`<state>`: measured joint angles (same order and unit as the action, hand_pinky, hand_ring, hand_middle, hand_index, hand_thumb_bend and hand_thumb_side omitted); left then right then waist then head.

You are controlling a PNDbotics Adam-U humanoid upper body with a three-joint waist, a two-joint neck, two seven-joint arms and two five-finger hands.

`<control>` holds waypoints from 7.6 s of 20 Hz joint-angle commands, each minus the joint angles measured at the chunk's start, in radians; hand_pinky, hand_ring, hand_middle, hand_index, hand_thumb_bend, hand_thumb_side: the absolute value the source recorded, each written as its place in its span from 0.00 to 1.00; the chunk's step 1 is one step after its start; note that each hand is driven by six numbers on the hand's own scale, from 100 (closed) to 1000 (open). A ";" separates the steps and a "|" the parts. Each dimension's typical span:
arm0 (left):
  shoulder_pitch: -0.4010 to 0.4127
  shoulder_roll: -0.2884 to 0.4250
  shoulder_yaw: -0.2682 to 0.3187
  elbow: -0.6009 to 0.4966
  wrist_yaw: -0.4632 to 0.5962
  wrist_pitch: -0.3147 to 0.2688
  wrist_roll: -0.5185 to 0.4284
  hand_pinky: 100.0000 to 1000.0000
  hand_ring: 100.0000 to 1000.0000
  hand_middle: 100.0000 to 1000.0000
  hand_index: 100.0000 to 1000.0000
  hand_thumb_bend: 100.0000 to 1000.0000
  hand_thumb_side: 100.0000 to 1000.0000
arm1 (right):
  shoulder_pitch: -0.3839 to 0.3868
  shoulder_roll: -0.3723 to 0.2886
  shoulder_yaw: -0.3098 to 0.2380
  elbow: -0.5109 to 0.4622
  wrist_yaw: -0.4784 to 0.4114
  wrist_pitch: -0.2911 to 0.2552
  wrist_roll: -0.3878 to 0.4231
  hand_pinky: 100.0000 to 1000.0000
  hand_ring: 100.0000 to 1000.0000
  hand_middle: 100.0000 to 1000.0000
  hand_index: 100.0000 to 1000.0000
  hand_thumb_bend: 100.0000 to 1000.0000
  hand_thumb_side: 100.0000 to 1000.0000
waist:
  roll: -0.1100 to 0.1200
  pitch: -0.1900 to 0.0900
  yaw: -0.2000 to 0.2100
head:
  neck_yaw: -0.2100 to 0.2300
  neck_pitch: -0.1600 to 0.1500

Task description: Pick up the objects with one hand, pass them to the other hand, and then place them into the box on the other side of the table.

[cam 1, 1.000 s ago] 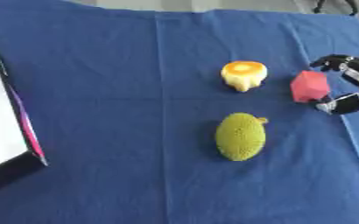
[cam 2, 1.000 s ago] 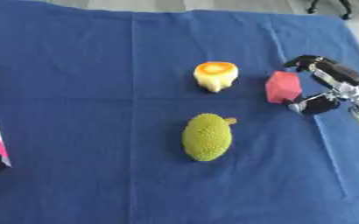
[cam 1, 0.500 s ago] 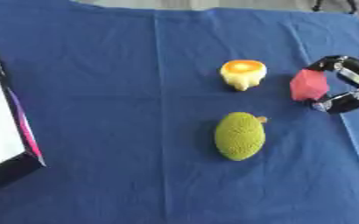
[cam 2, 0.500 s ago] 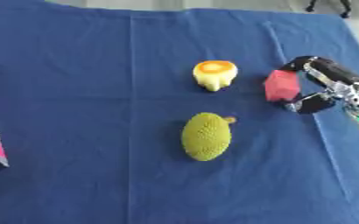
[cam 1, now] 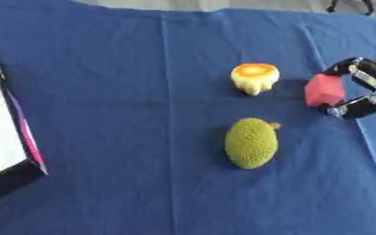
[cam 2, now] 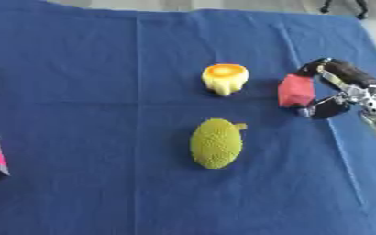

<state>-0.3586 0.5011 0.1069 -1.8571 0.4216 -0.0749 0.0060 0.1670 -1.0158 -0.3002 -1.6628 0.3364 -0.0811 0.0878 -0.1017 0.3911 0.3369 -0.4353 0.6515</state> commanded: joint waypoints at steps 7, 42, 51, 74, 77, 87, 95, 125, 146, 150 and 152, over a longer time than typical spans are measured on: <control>0.009 0.039 0.008 -0.017 -0.005 -0.003 0.006 0.94 0.86 1.00 0.73 0.01 0.78 | 0.001 -0.029 -0.023 -0.060 -0.124 -0.021 -0.028 0.79 0.69 0.47 0.58 0.30 0.00 | 0.022 -0.026 -0.013 | 0.007 0.010; -0.036 0.044 -0.042 -0.002 0.000 0.008 0.012 0.92 0.86 0.99 0.73 0.05 0.68 | -0.369 -0.009 0.200 -0.337 -0.640 0.048 -0.054 0.71 0.67 0.48 0.57 0.02 0.00 | 0.066 -0.168 -0.064 | 0.049 0.045; -0.141 0.059 -0.095 0.011 -0.042 0.022 0.022 0.91 0.86 0.97 0.74 0.07 0.59 | -0.427 0.096 0.269 -0.337 -0.730 0.120 -0.021 0.69 0.66 0.48 0.56 0.00 0.00 | 0.076 -0.230 -0.067 | 0.056 0.073; -0.429 0.083 -0.294 0.139 -0.421 0.065 -0.137 0.88 0.85 0.94 0.76 0.14 0.40 | -0.546 0.348 0.487 -0.309 -0.584 0.306 -0.216 0.66 0.66 0.49 0.57 0.00 0.00 | 0.077 -0.273 -0.055 | 0.020 0.119; -0.467 0.076 -0.324 0.182 -0.475 0.070 -0.187 0.88 0.85 0.94 0.76 0.15 0.40 | -0.558 0.369 0.510 -0.291 -0.577 0.328 -0.240 0.66 0.66 0.49 0.57 0.00 0.00 | 0.078 -0.273 -0.052 | 0.016 0.119; -0.581 0.021 -0.445 0.309 -0.640 0.091 -0.361 0.88 0.85 0.94 0.79 0.18 0.43 | -0.589 0.403 0.557 -0.259 -0.524 0.350 -0.248 0.66 0.66 0.49 0.57 0.00 0.00 | 0.084 -0.270 -0.035 | 0.009 0.119; -0.623 -0.044 -0.541 0.364 -0.715 0.108 -0.470 0.87 0.86 0.94 0.81 0.21 0.48 | -0.602 0.430 0.580 -0.230 -0.475 0.350 -0.256 0.66 0.66 0.49 0.57 0.00 0.00 | 0.088 -0.265 -0.023 | 0.014 0.119; -0.683 -0.226 -0.644 0.446 -0.862 0.127 -0.564 0.88 0.86 0.94 0.82 0.36 0.43 | -0.621 0.474 0.673 -0.212 -0.262 0.252 -0.181 0.67 0.66 0.49 0.58 0.00 0.00 | 0.079 -0.239 -0.010 | 0.019 0.119; -0.673 -0.253 -0.649 0.417 -0.868 0.176 -0.594 0.89 0.87 0.95 0.80 0.52 0.53 | -0.596 0.465 0.689 -0.237 -0.216 0.222 -0.198 0.66 0.65 0.48 0.57 0.00 0.00 | 0.073 -0.229 -0.009 | 0.016 0.119; -0.671 -0.262 -0.651 0.426 -0.885 0.178 -0.583 0.89 0.87 0.96 0.81 0.51 0.52 | -0.596 0.467 0.689 -0.244 -0.219 0.220 -0.197 0.66 0.65 0.48 0.57 0.00 0.00 | 0.072 -0.228 -0.008 | 0.015 0.119; -0.669 -0.266 -0.651 0.430 -0.893 0.181 -0.573 0.89 0.87 0.96 0.81 0.51 0.51 | -0.595 0.467 0.690 -0.247 -0.219 0.219 -0.197 0.66 0.65 0.48 0.57 0.00 0.00 | 0.072 -0.228 -0.008 | 0.014 0.119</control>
<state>-1.0115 0.2359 -0.5463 -1.4193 -0.4654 0.1046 -0.5753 -0.4173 -0.5333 0.3935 -1.8869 0.1172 0.1423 -0.1072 -0.0291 0.1618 0.3281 -0.4191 0.7643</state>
